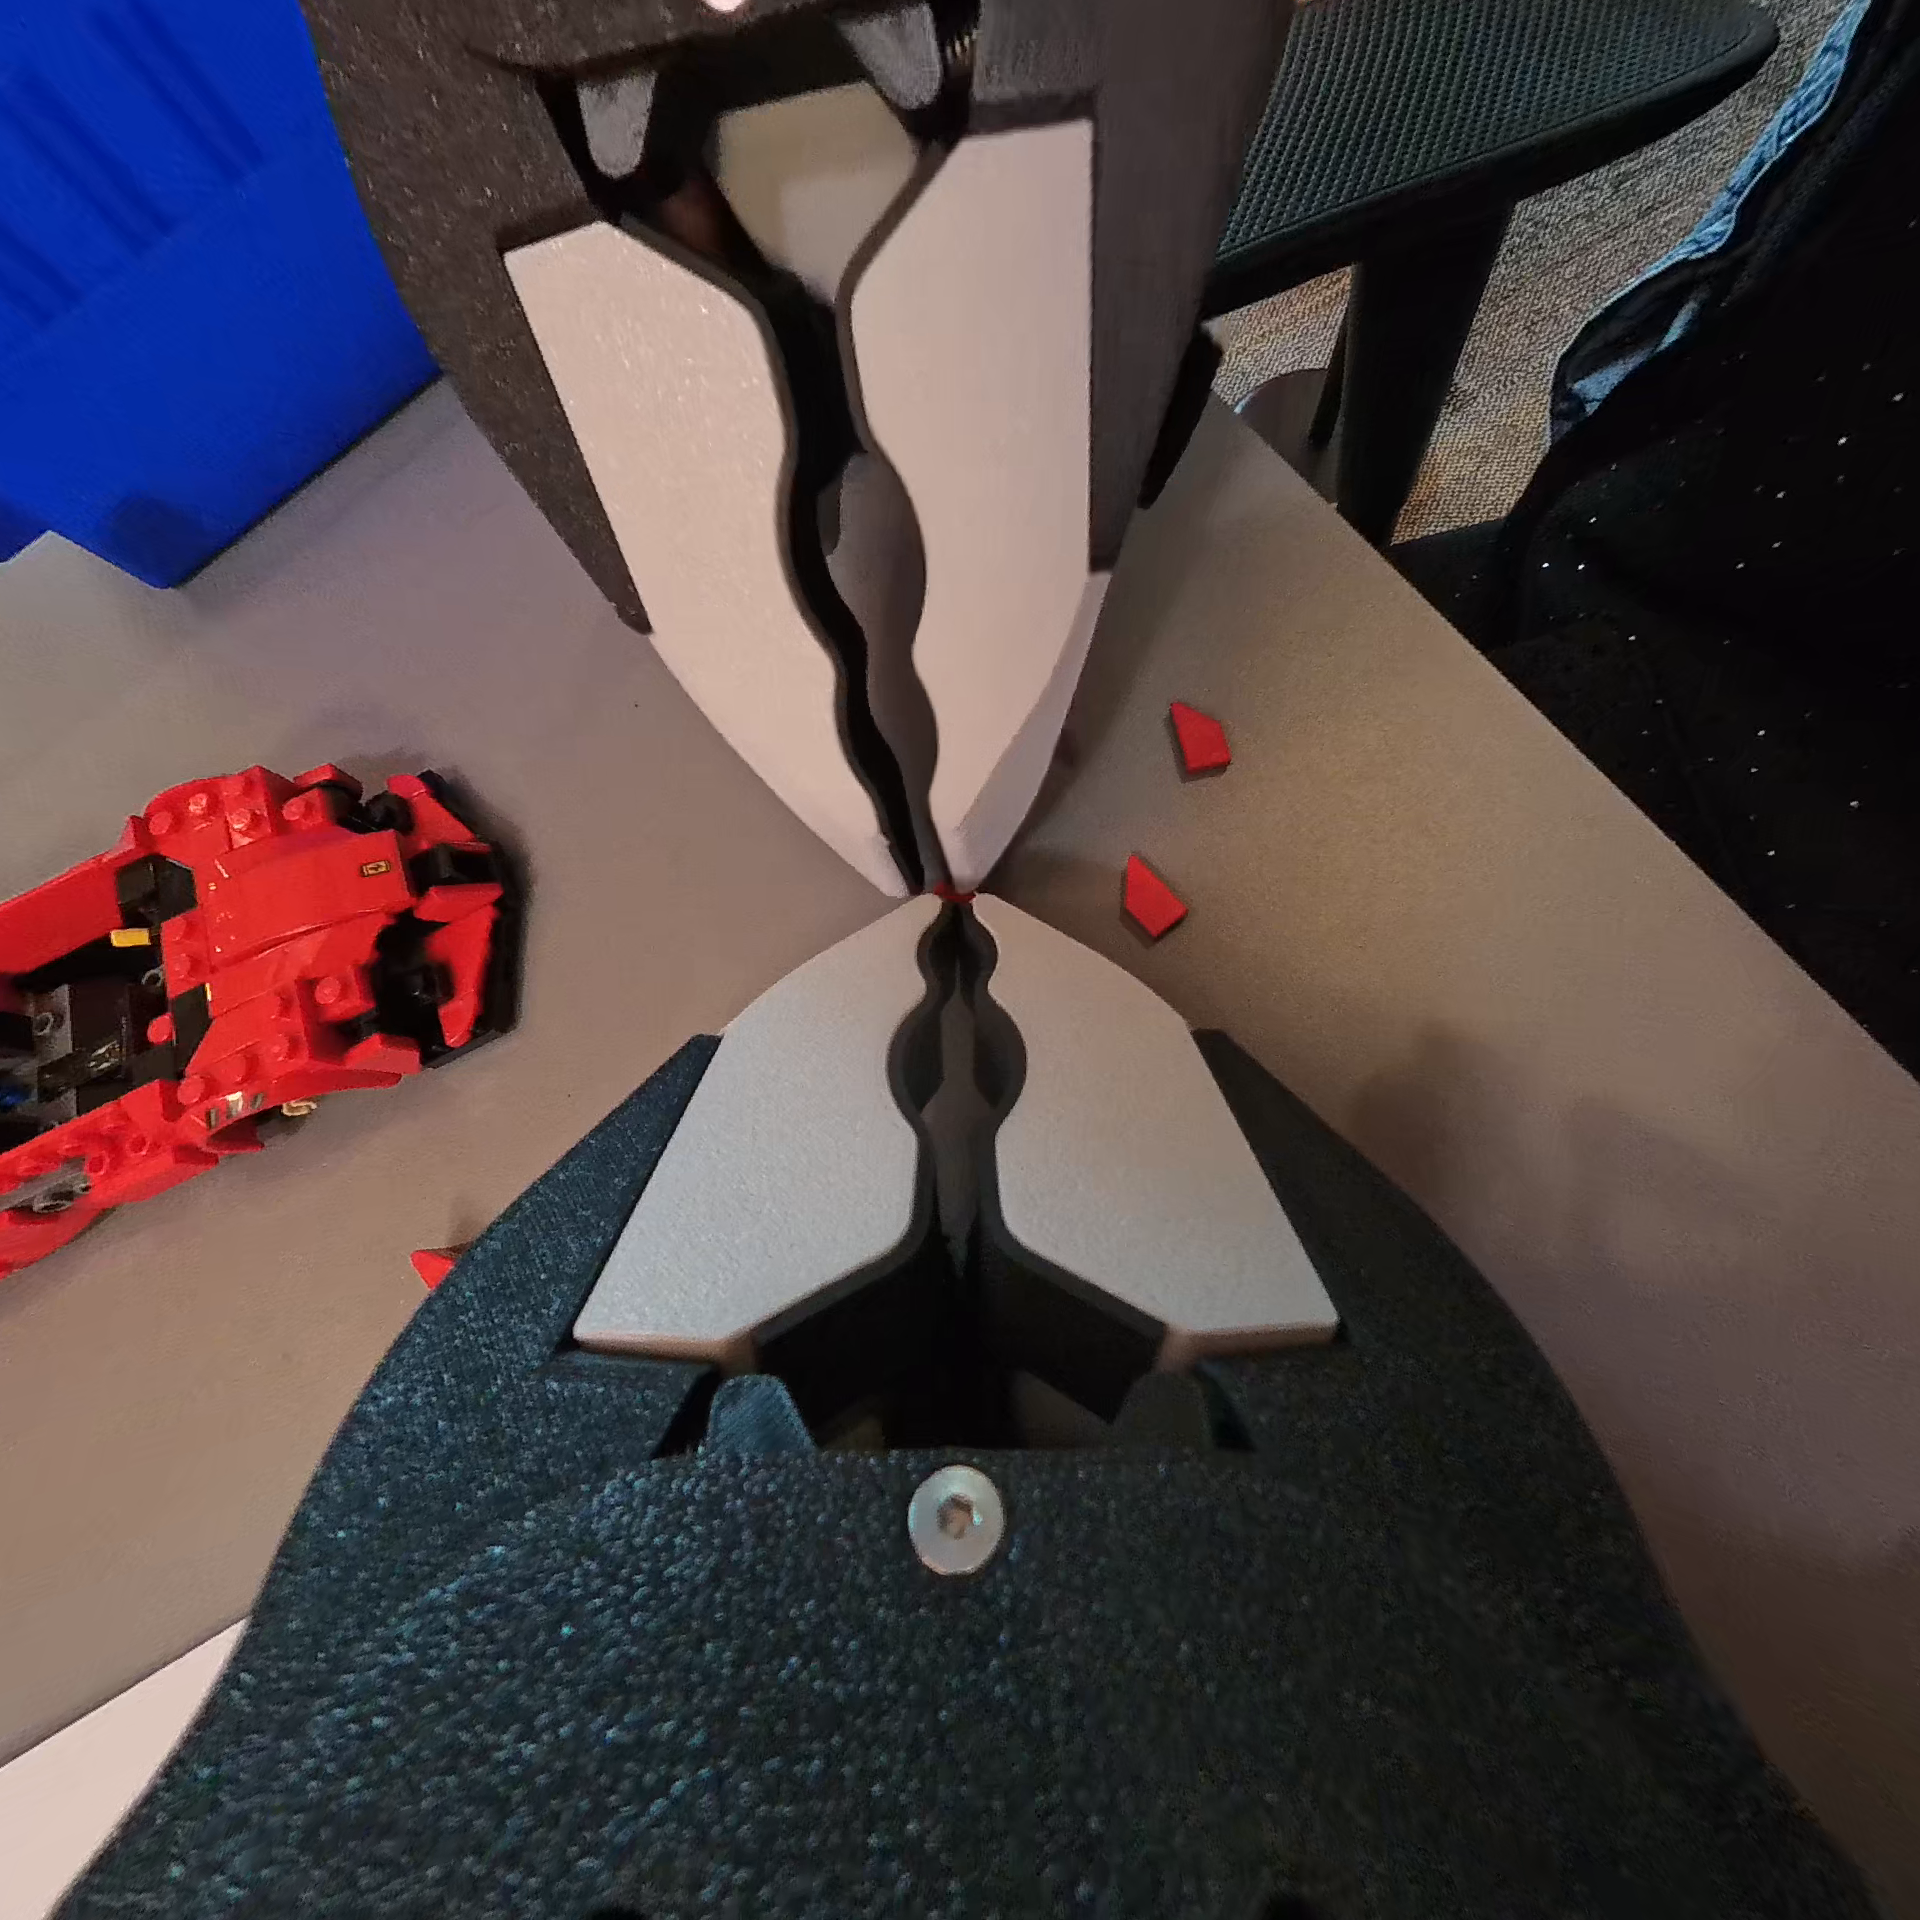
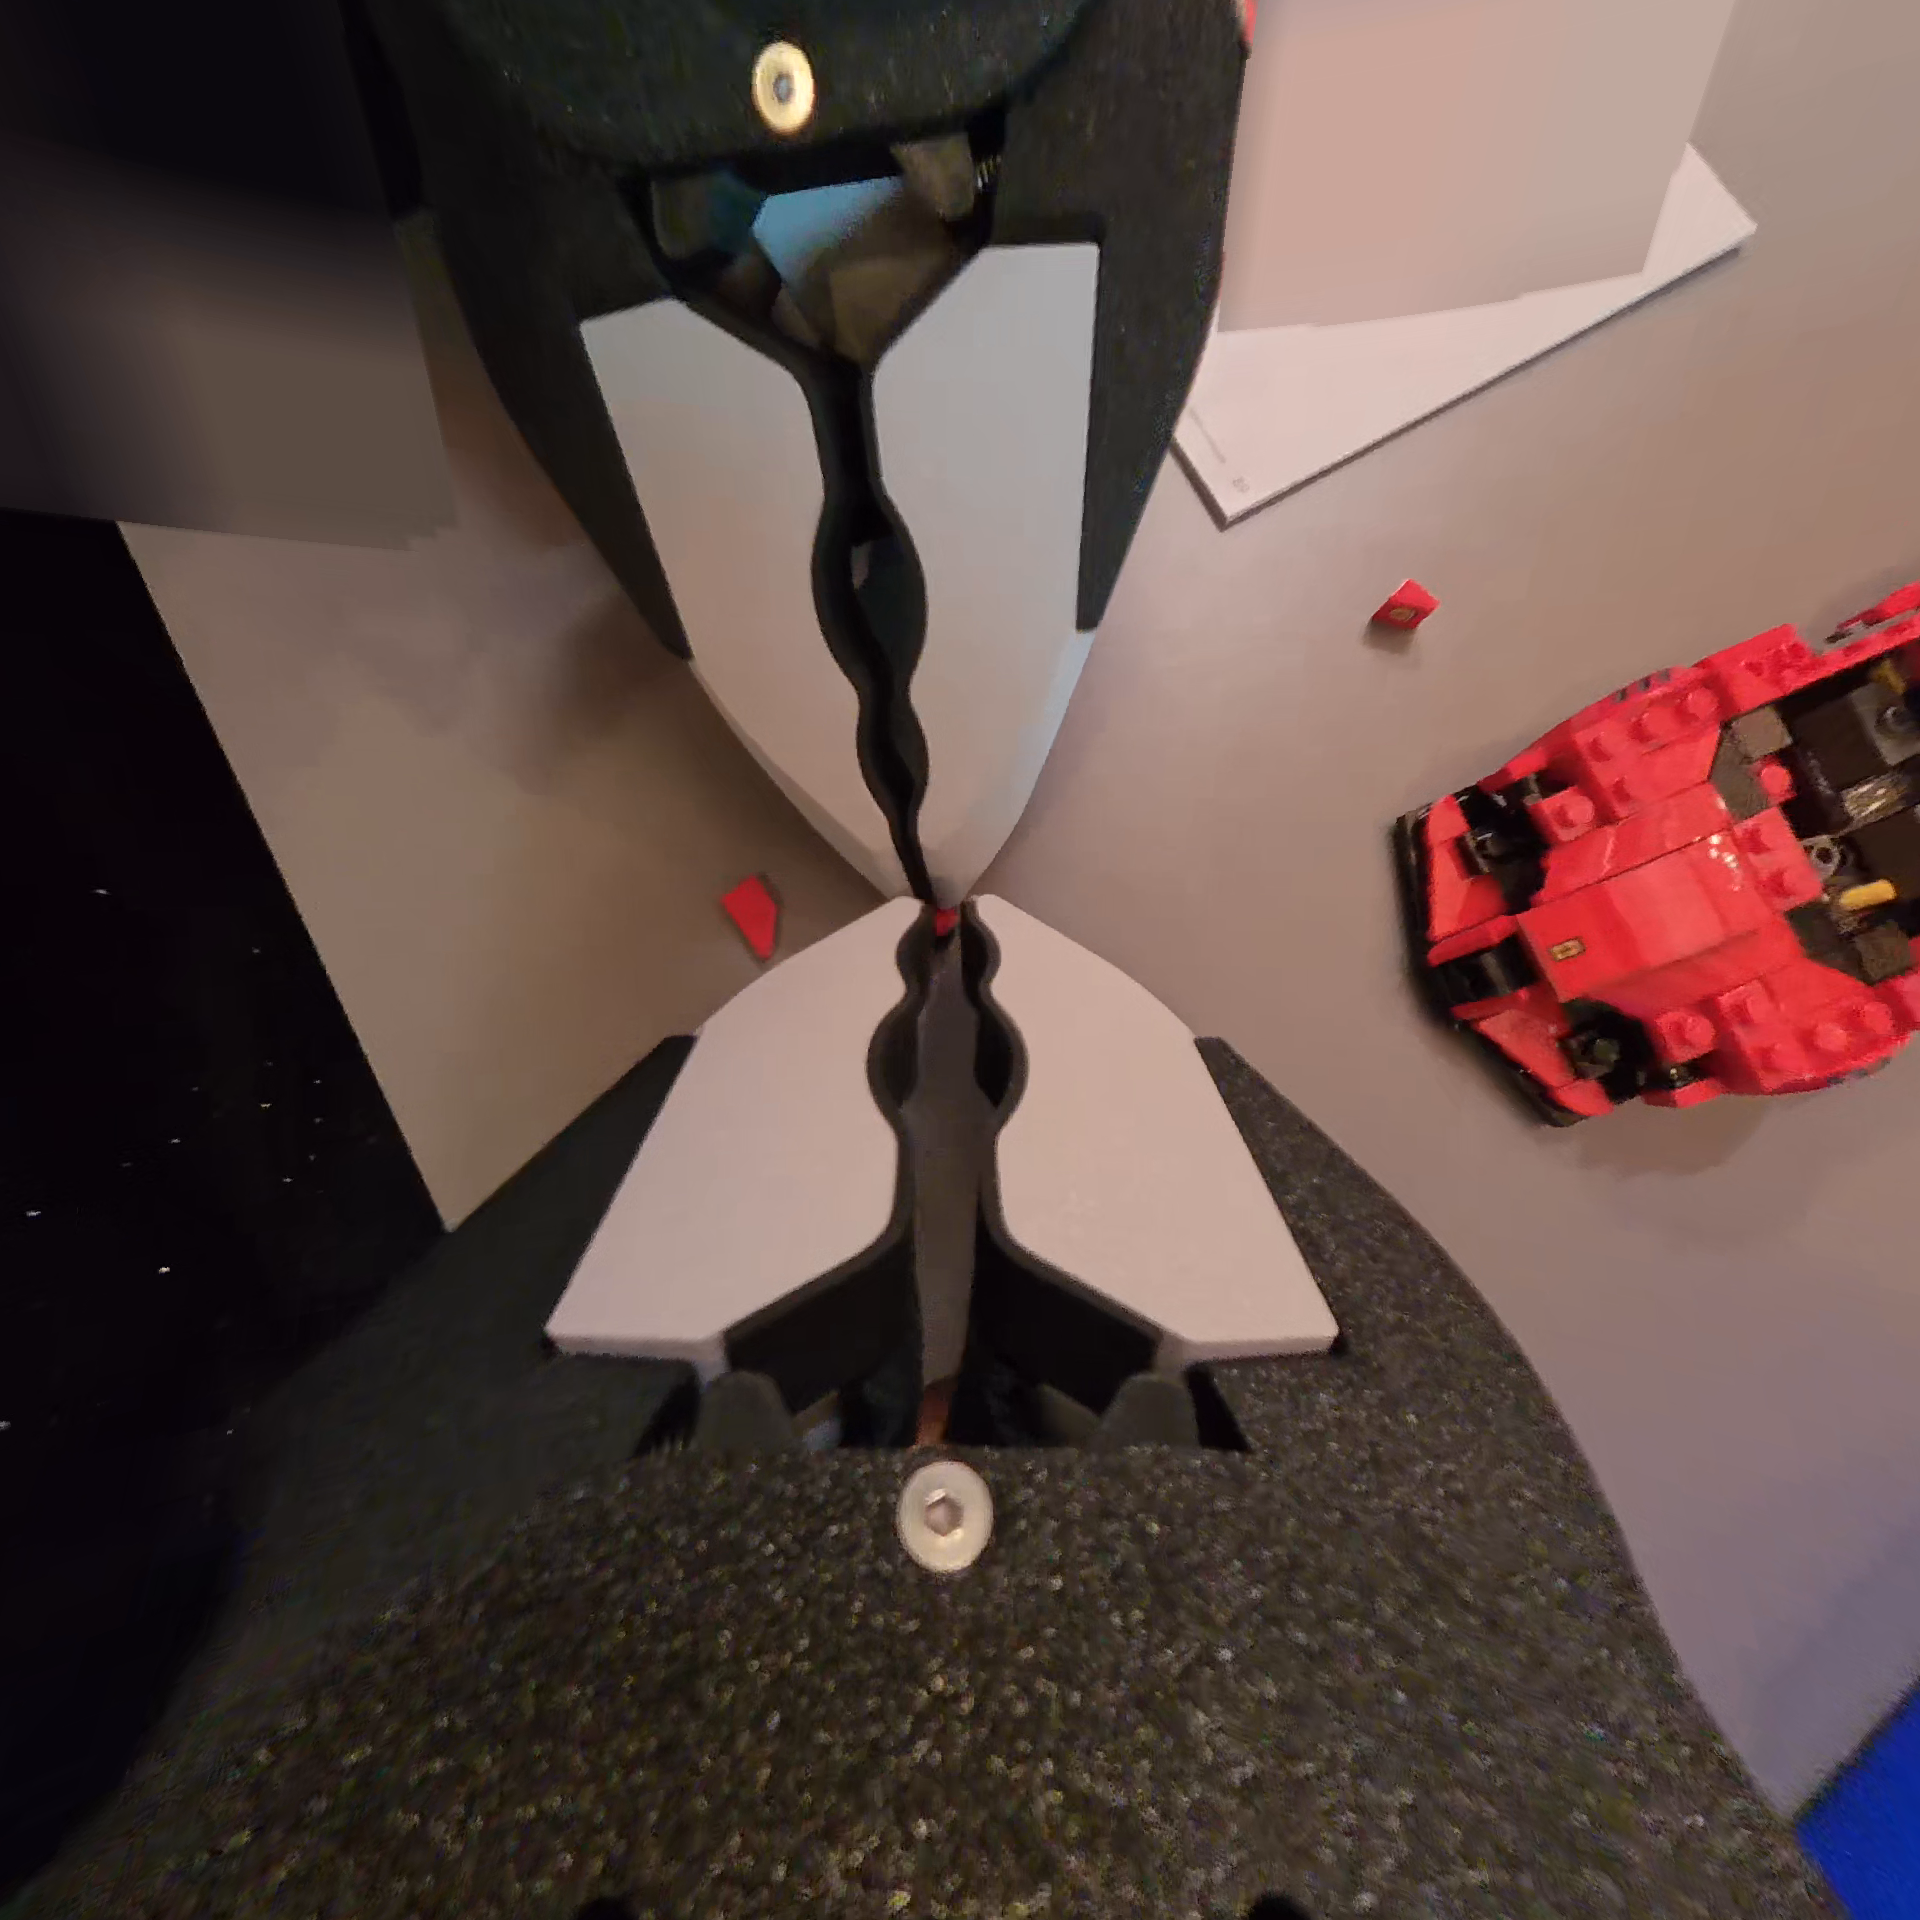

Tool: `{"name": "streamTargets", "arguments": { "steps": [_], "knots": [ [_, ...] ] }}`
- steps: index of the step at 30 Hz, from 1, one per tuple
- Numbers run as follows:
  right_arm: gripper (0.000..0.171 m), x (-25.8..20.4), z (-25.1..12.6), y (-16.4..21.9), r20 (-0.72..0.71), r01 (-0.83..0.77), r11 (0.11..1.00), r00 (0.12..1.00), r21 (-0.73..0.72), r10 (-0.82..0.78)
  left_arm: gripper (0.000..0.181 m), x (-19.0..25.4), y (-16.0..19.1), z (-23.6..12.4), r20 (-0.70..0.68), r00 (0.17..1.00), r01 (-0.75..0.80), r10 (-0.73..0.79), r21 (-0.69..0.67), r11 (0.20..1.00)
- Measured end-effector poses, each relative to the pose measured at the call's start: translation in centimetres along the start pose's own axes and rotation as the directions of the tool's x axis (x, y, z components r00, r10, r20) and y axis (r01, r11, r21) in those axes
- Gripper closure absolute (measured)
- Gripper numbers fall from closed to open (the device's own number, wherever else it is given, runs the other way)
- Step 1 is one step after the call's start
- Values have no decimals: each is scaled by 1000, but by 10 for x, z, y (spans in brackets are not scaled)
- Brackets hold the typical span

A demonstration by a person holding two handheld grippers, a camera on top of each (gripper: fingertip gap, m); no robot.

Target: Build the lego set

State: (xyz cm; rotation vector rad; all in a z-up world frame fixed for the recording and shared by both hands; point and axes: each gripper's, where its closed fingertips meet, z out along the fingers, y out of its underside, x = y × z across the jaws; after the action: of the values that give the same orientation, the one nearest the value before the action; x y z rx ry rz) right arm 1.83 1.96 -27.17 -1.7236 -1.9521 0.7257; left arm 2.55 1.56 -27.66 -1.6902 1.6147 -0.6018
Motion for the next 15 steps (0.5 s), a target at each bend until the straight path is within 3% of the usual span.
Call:
{"name": "streamTargets", "arguments": {
  "steps": [15],
  "knots": [
    [171, -2, 0, 4, 11, -17, 1000, 1000, 20, 17, 181, -1, 0, 1, 1, 1000, 27, -27, -3, 1000]
  ]
}}
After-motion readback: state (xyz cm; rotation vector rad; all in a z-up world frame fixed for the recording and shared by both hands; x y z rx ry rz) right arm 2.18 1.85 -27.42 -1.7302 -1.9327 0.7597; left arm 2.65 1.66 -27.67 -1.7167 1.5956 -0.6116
